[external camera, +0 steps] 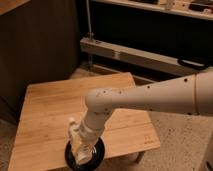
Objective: Place the bottle in the ceramic bowl
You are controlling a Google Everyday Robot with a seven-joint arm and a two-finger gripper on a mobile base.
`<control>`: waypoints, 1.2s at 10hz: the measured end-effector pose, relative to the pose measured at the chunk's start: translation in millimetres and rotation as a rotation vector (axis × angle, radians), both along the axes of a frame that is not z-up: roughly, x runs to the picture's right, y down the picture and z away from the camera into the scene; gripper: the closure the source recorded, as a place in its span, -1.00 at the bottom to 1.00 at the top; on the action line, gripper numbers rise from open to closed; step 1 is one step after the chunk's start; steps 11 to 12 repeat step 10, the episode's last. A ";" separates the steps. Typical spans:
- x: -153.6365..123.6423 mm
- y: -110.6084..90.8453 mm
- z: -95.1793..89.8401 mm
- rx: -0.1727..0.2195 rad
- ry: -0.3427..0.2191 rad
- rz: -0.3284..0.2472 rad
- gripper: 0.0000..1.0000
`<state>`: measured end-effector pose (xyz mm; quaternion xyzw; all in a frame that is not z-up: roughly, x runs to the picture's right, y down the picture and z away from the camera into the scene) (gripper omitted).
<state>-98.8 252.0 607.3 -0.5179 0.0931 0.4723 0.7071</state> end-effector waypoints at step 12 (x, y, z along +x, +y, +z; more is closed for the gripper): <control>-2.4 5.1 2.9 0.000 -0.009 -0.007 -0.60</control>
